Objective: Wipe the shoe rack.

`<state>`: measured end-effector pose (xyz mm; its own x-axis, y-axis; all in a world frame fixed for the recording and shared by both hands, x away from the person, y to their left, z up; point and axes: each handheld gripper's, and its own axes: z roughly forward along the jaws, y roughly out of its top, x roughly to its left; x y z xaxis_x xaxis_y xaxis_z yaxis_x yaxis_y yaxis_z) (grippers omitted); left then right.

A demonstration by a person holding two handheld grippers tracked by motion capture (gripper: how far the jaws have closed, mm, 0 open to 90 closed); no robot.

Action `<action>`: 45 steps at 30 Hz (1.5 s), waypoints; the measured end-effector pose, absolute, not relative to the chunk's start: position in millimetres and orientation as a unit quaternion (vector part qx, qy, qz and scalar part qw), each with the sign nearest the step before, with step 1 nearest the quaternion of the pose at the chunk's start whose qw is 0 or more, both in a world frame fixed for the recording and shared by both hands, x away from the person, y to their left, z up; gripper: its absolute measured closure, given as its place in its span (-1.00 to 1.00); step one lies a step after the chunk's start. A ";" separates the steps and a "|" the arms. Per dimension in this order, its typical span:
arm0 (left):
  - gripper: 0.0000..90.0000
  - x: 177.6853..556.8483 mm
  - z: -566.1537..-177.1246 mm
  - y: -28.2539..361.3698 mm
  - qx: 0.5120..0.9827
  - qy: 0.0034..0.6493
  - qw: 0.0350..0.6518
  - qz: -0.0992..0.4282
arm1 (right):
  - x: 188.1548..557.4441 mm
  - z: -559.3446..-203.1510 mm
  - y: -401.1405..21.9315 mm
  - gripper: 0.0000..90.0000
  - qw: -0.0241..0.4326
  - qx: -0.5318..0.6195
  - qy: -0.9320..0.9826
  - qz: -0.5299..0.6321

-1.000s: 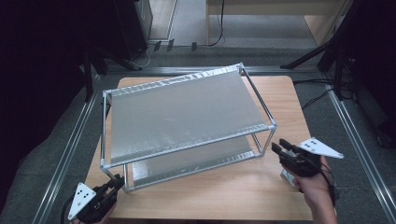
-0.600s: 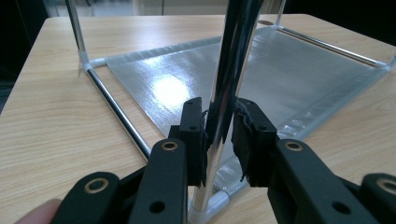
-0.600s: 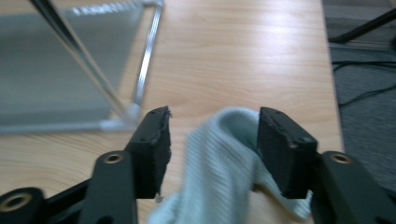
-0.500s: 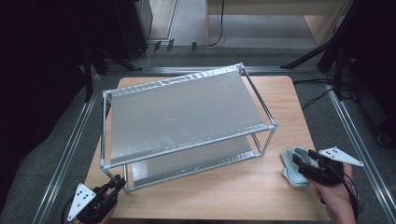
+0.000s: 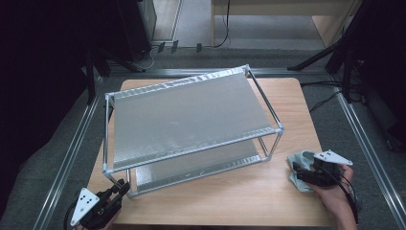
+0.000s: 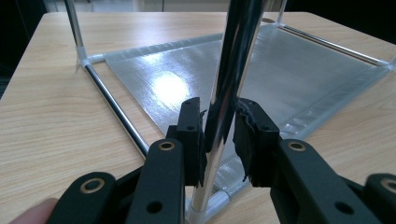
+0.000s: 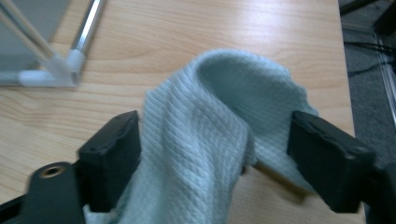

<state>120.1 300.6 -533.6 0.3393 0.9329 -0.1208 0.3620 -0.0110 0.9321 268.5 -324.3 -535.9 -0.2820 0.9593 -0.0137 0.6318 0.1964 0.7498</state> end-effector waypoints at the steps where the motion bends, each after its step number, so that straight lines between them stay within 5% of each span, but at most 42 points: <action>1: 0.61 120.2 -533.6 300.6 0.650 0.498 0.497 0.288 | 268.2 -537.7 -326.0 -0.36 0.254 0.548 0.730 0.322; 3: 0.61 120.3 -533.6 300.5 0.650 0.498 0.497 0.287 | 267.2 -539.5 -328.6 -0.18 0.249 0.553 0.726 0.323; 10: 0.61 120.8 -534.0 301.0 0.651 0.498 0.497 0.285 | 253.9 -516.3 -339.8 -0.12 0.191 0.548 0.728 0.365; 11: 0.61 120.9 -534.0 300.9 0.651 0.498 0.496 0.285 | 252.3 -514.7 -339.8 -0.03 0.184 0.544 0.732 0.366; 12: 0.61 121.0 -534.0 300.9 0.651 0.498 0.496 0.286 | 250.5 -517.1 -335.7 0.37 0.181 0.527 0.749 0.359; 18: 0.62 121.4 -533.9 300.5 0.651 0.499 0.495 0.287 | 256.9 -516.6 -314.9 0.84 0.195 0.551 0.730 0.355; 21: 0.63 121.6 -534.0 300.6 0.651 0.500 0.494 0.287 | 259.4 -511.8 -308.3 0.72 0.194 0.570 0.707 0.370; 27: 0.62 121.2 -534.8 301.0 0.652 0.499 0.494 0.286 | 264.3 -495.2 -310.9 -0.31 0.233 0.523 0.707 0.416; 29: 0.62 121.6 -534.9 300.4 0.651 0.500 0.494 0.287 | 274.1 -504.0 -311.7 -0.50 0.227 0.520 0.713 0.411; 40: 0.61 124.1 -537.0 298.9 0.652 0.503 0.491 0.285 | 301.0 -523.6 -288.4 -0.65 0.238 0.475 0.750 0.393; 45: 0.61 123.2 -536.9 298.9 0.653 0.502 0.491 0.284 | 302.9 -543.4 -295.1 -0.38 0.228 0.478 0.776 0.343</action>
<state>123.2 298.9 -536.9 0.3349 0.9344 -0.1212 0.3756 -0.0145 0.9267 302.9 -295.1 -543.4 -0.4399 0.8976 -0.0267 0.5850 0.3090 0.7499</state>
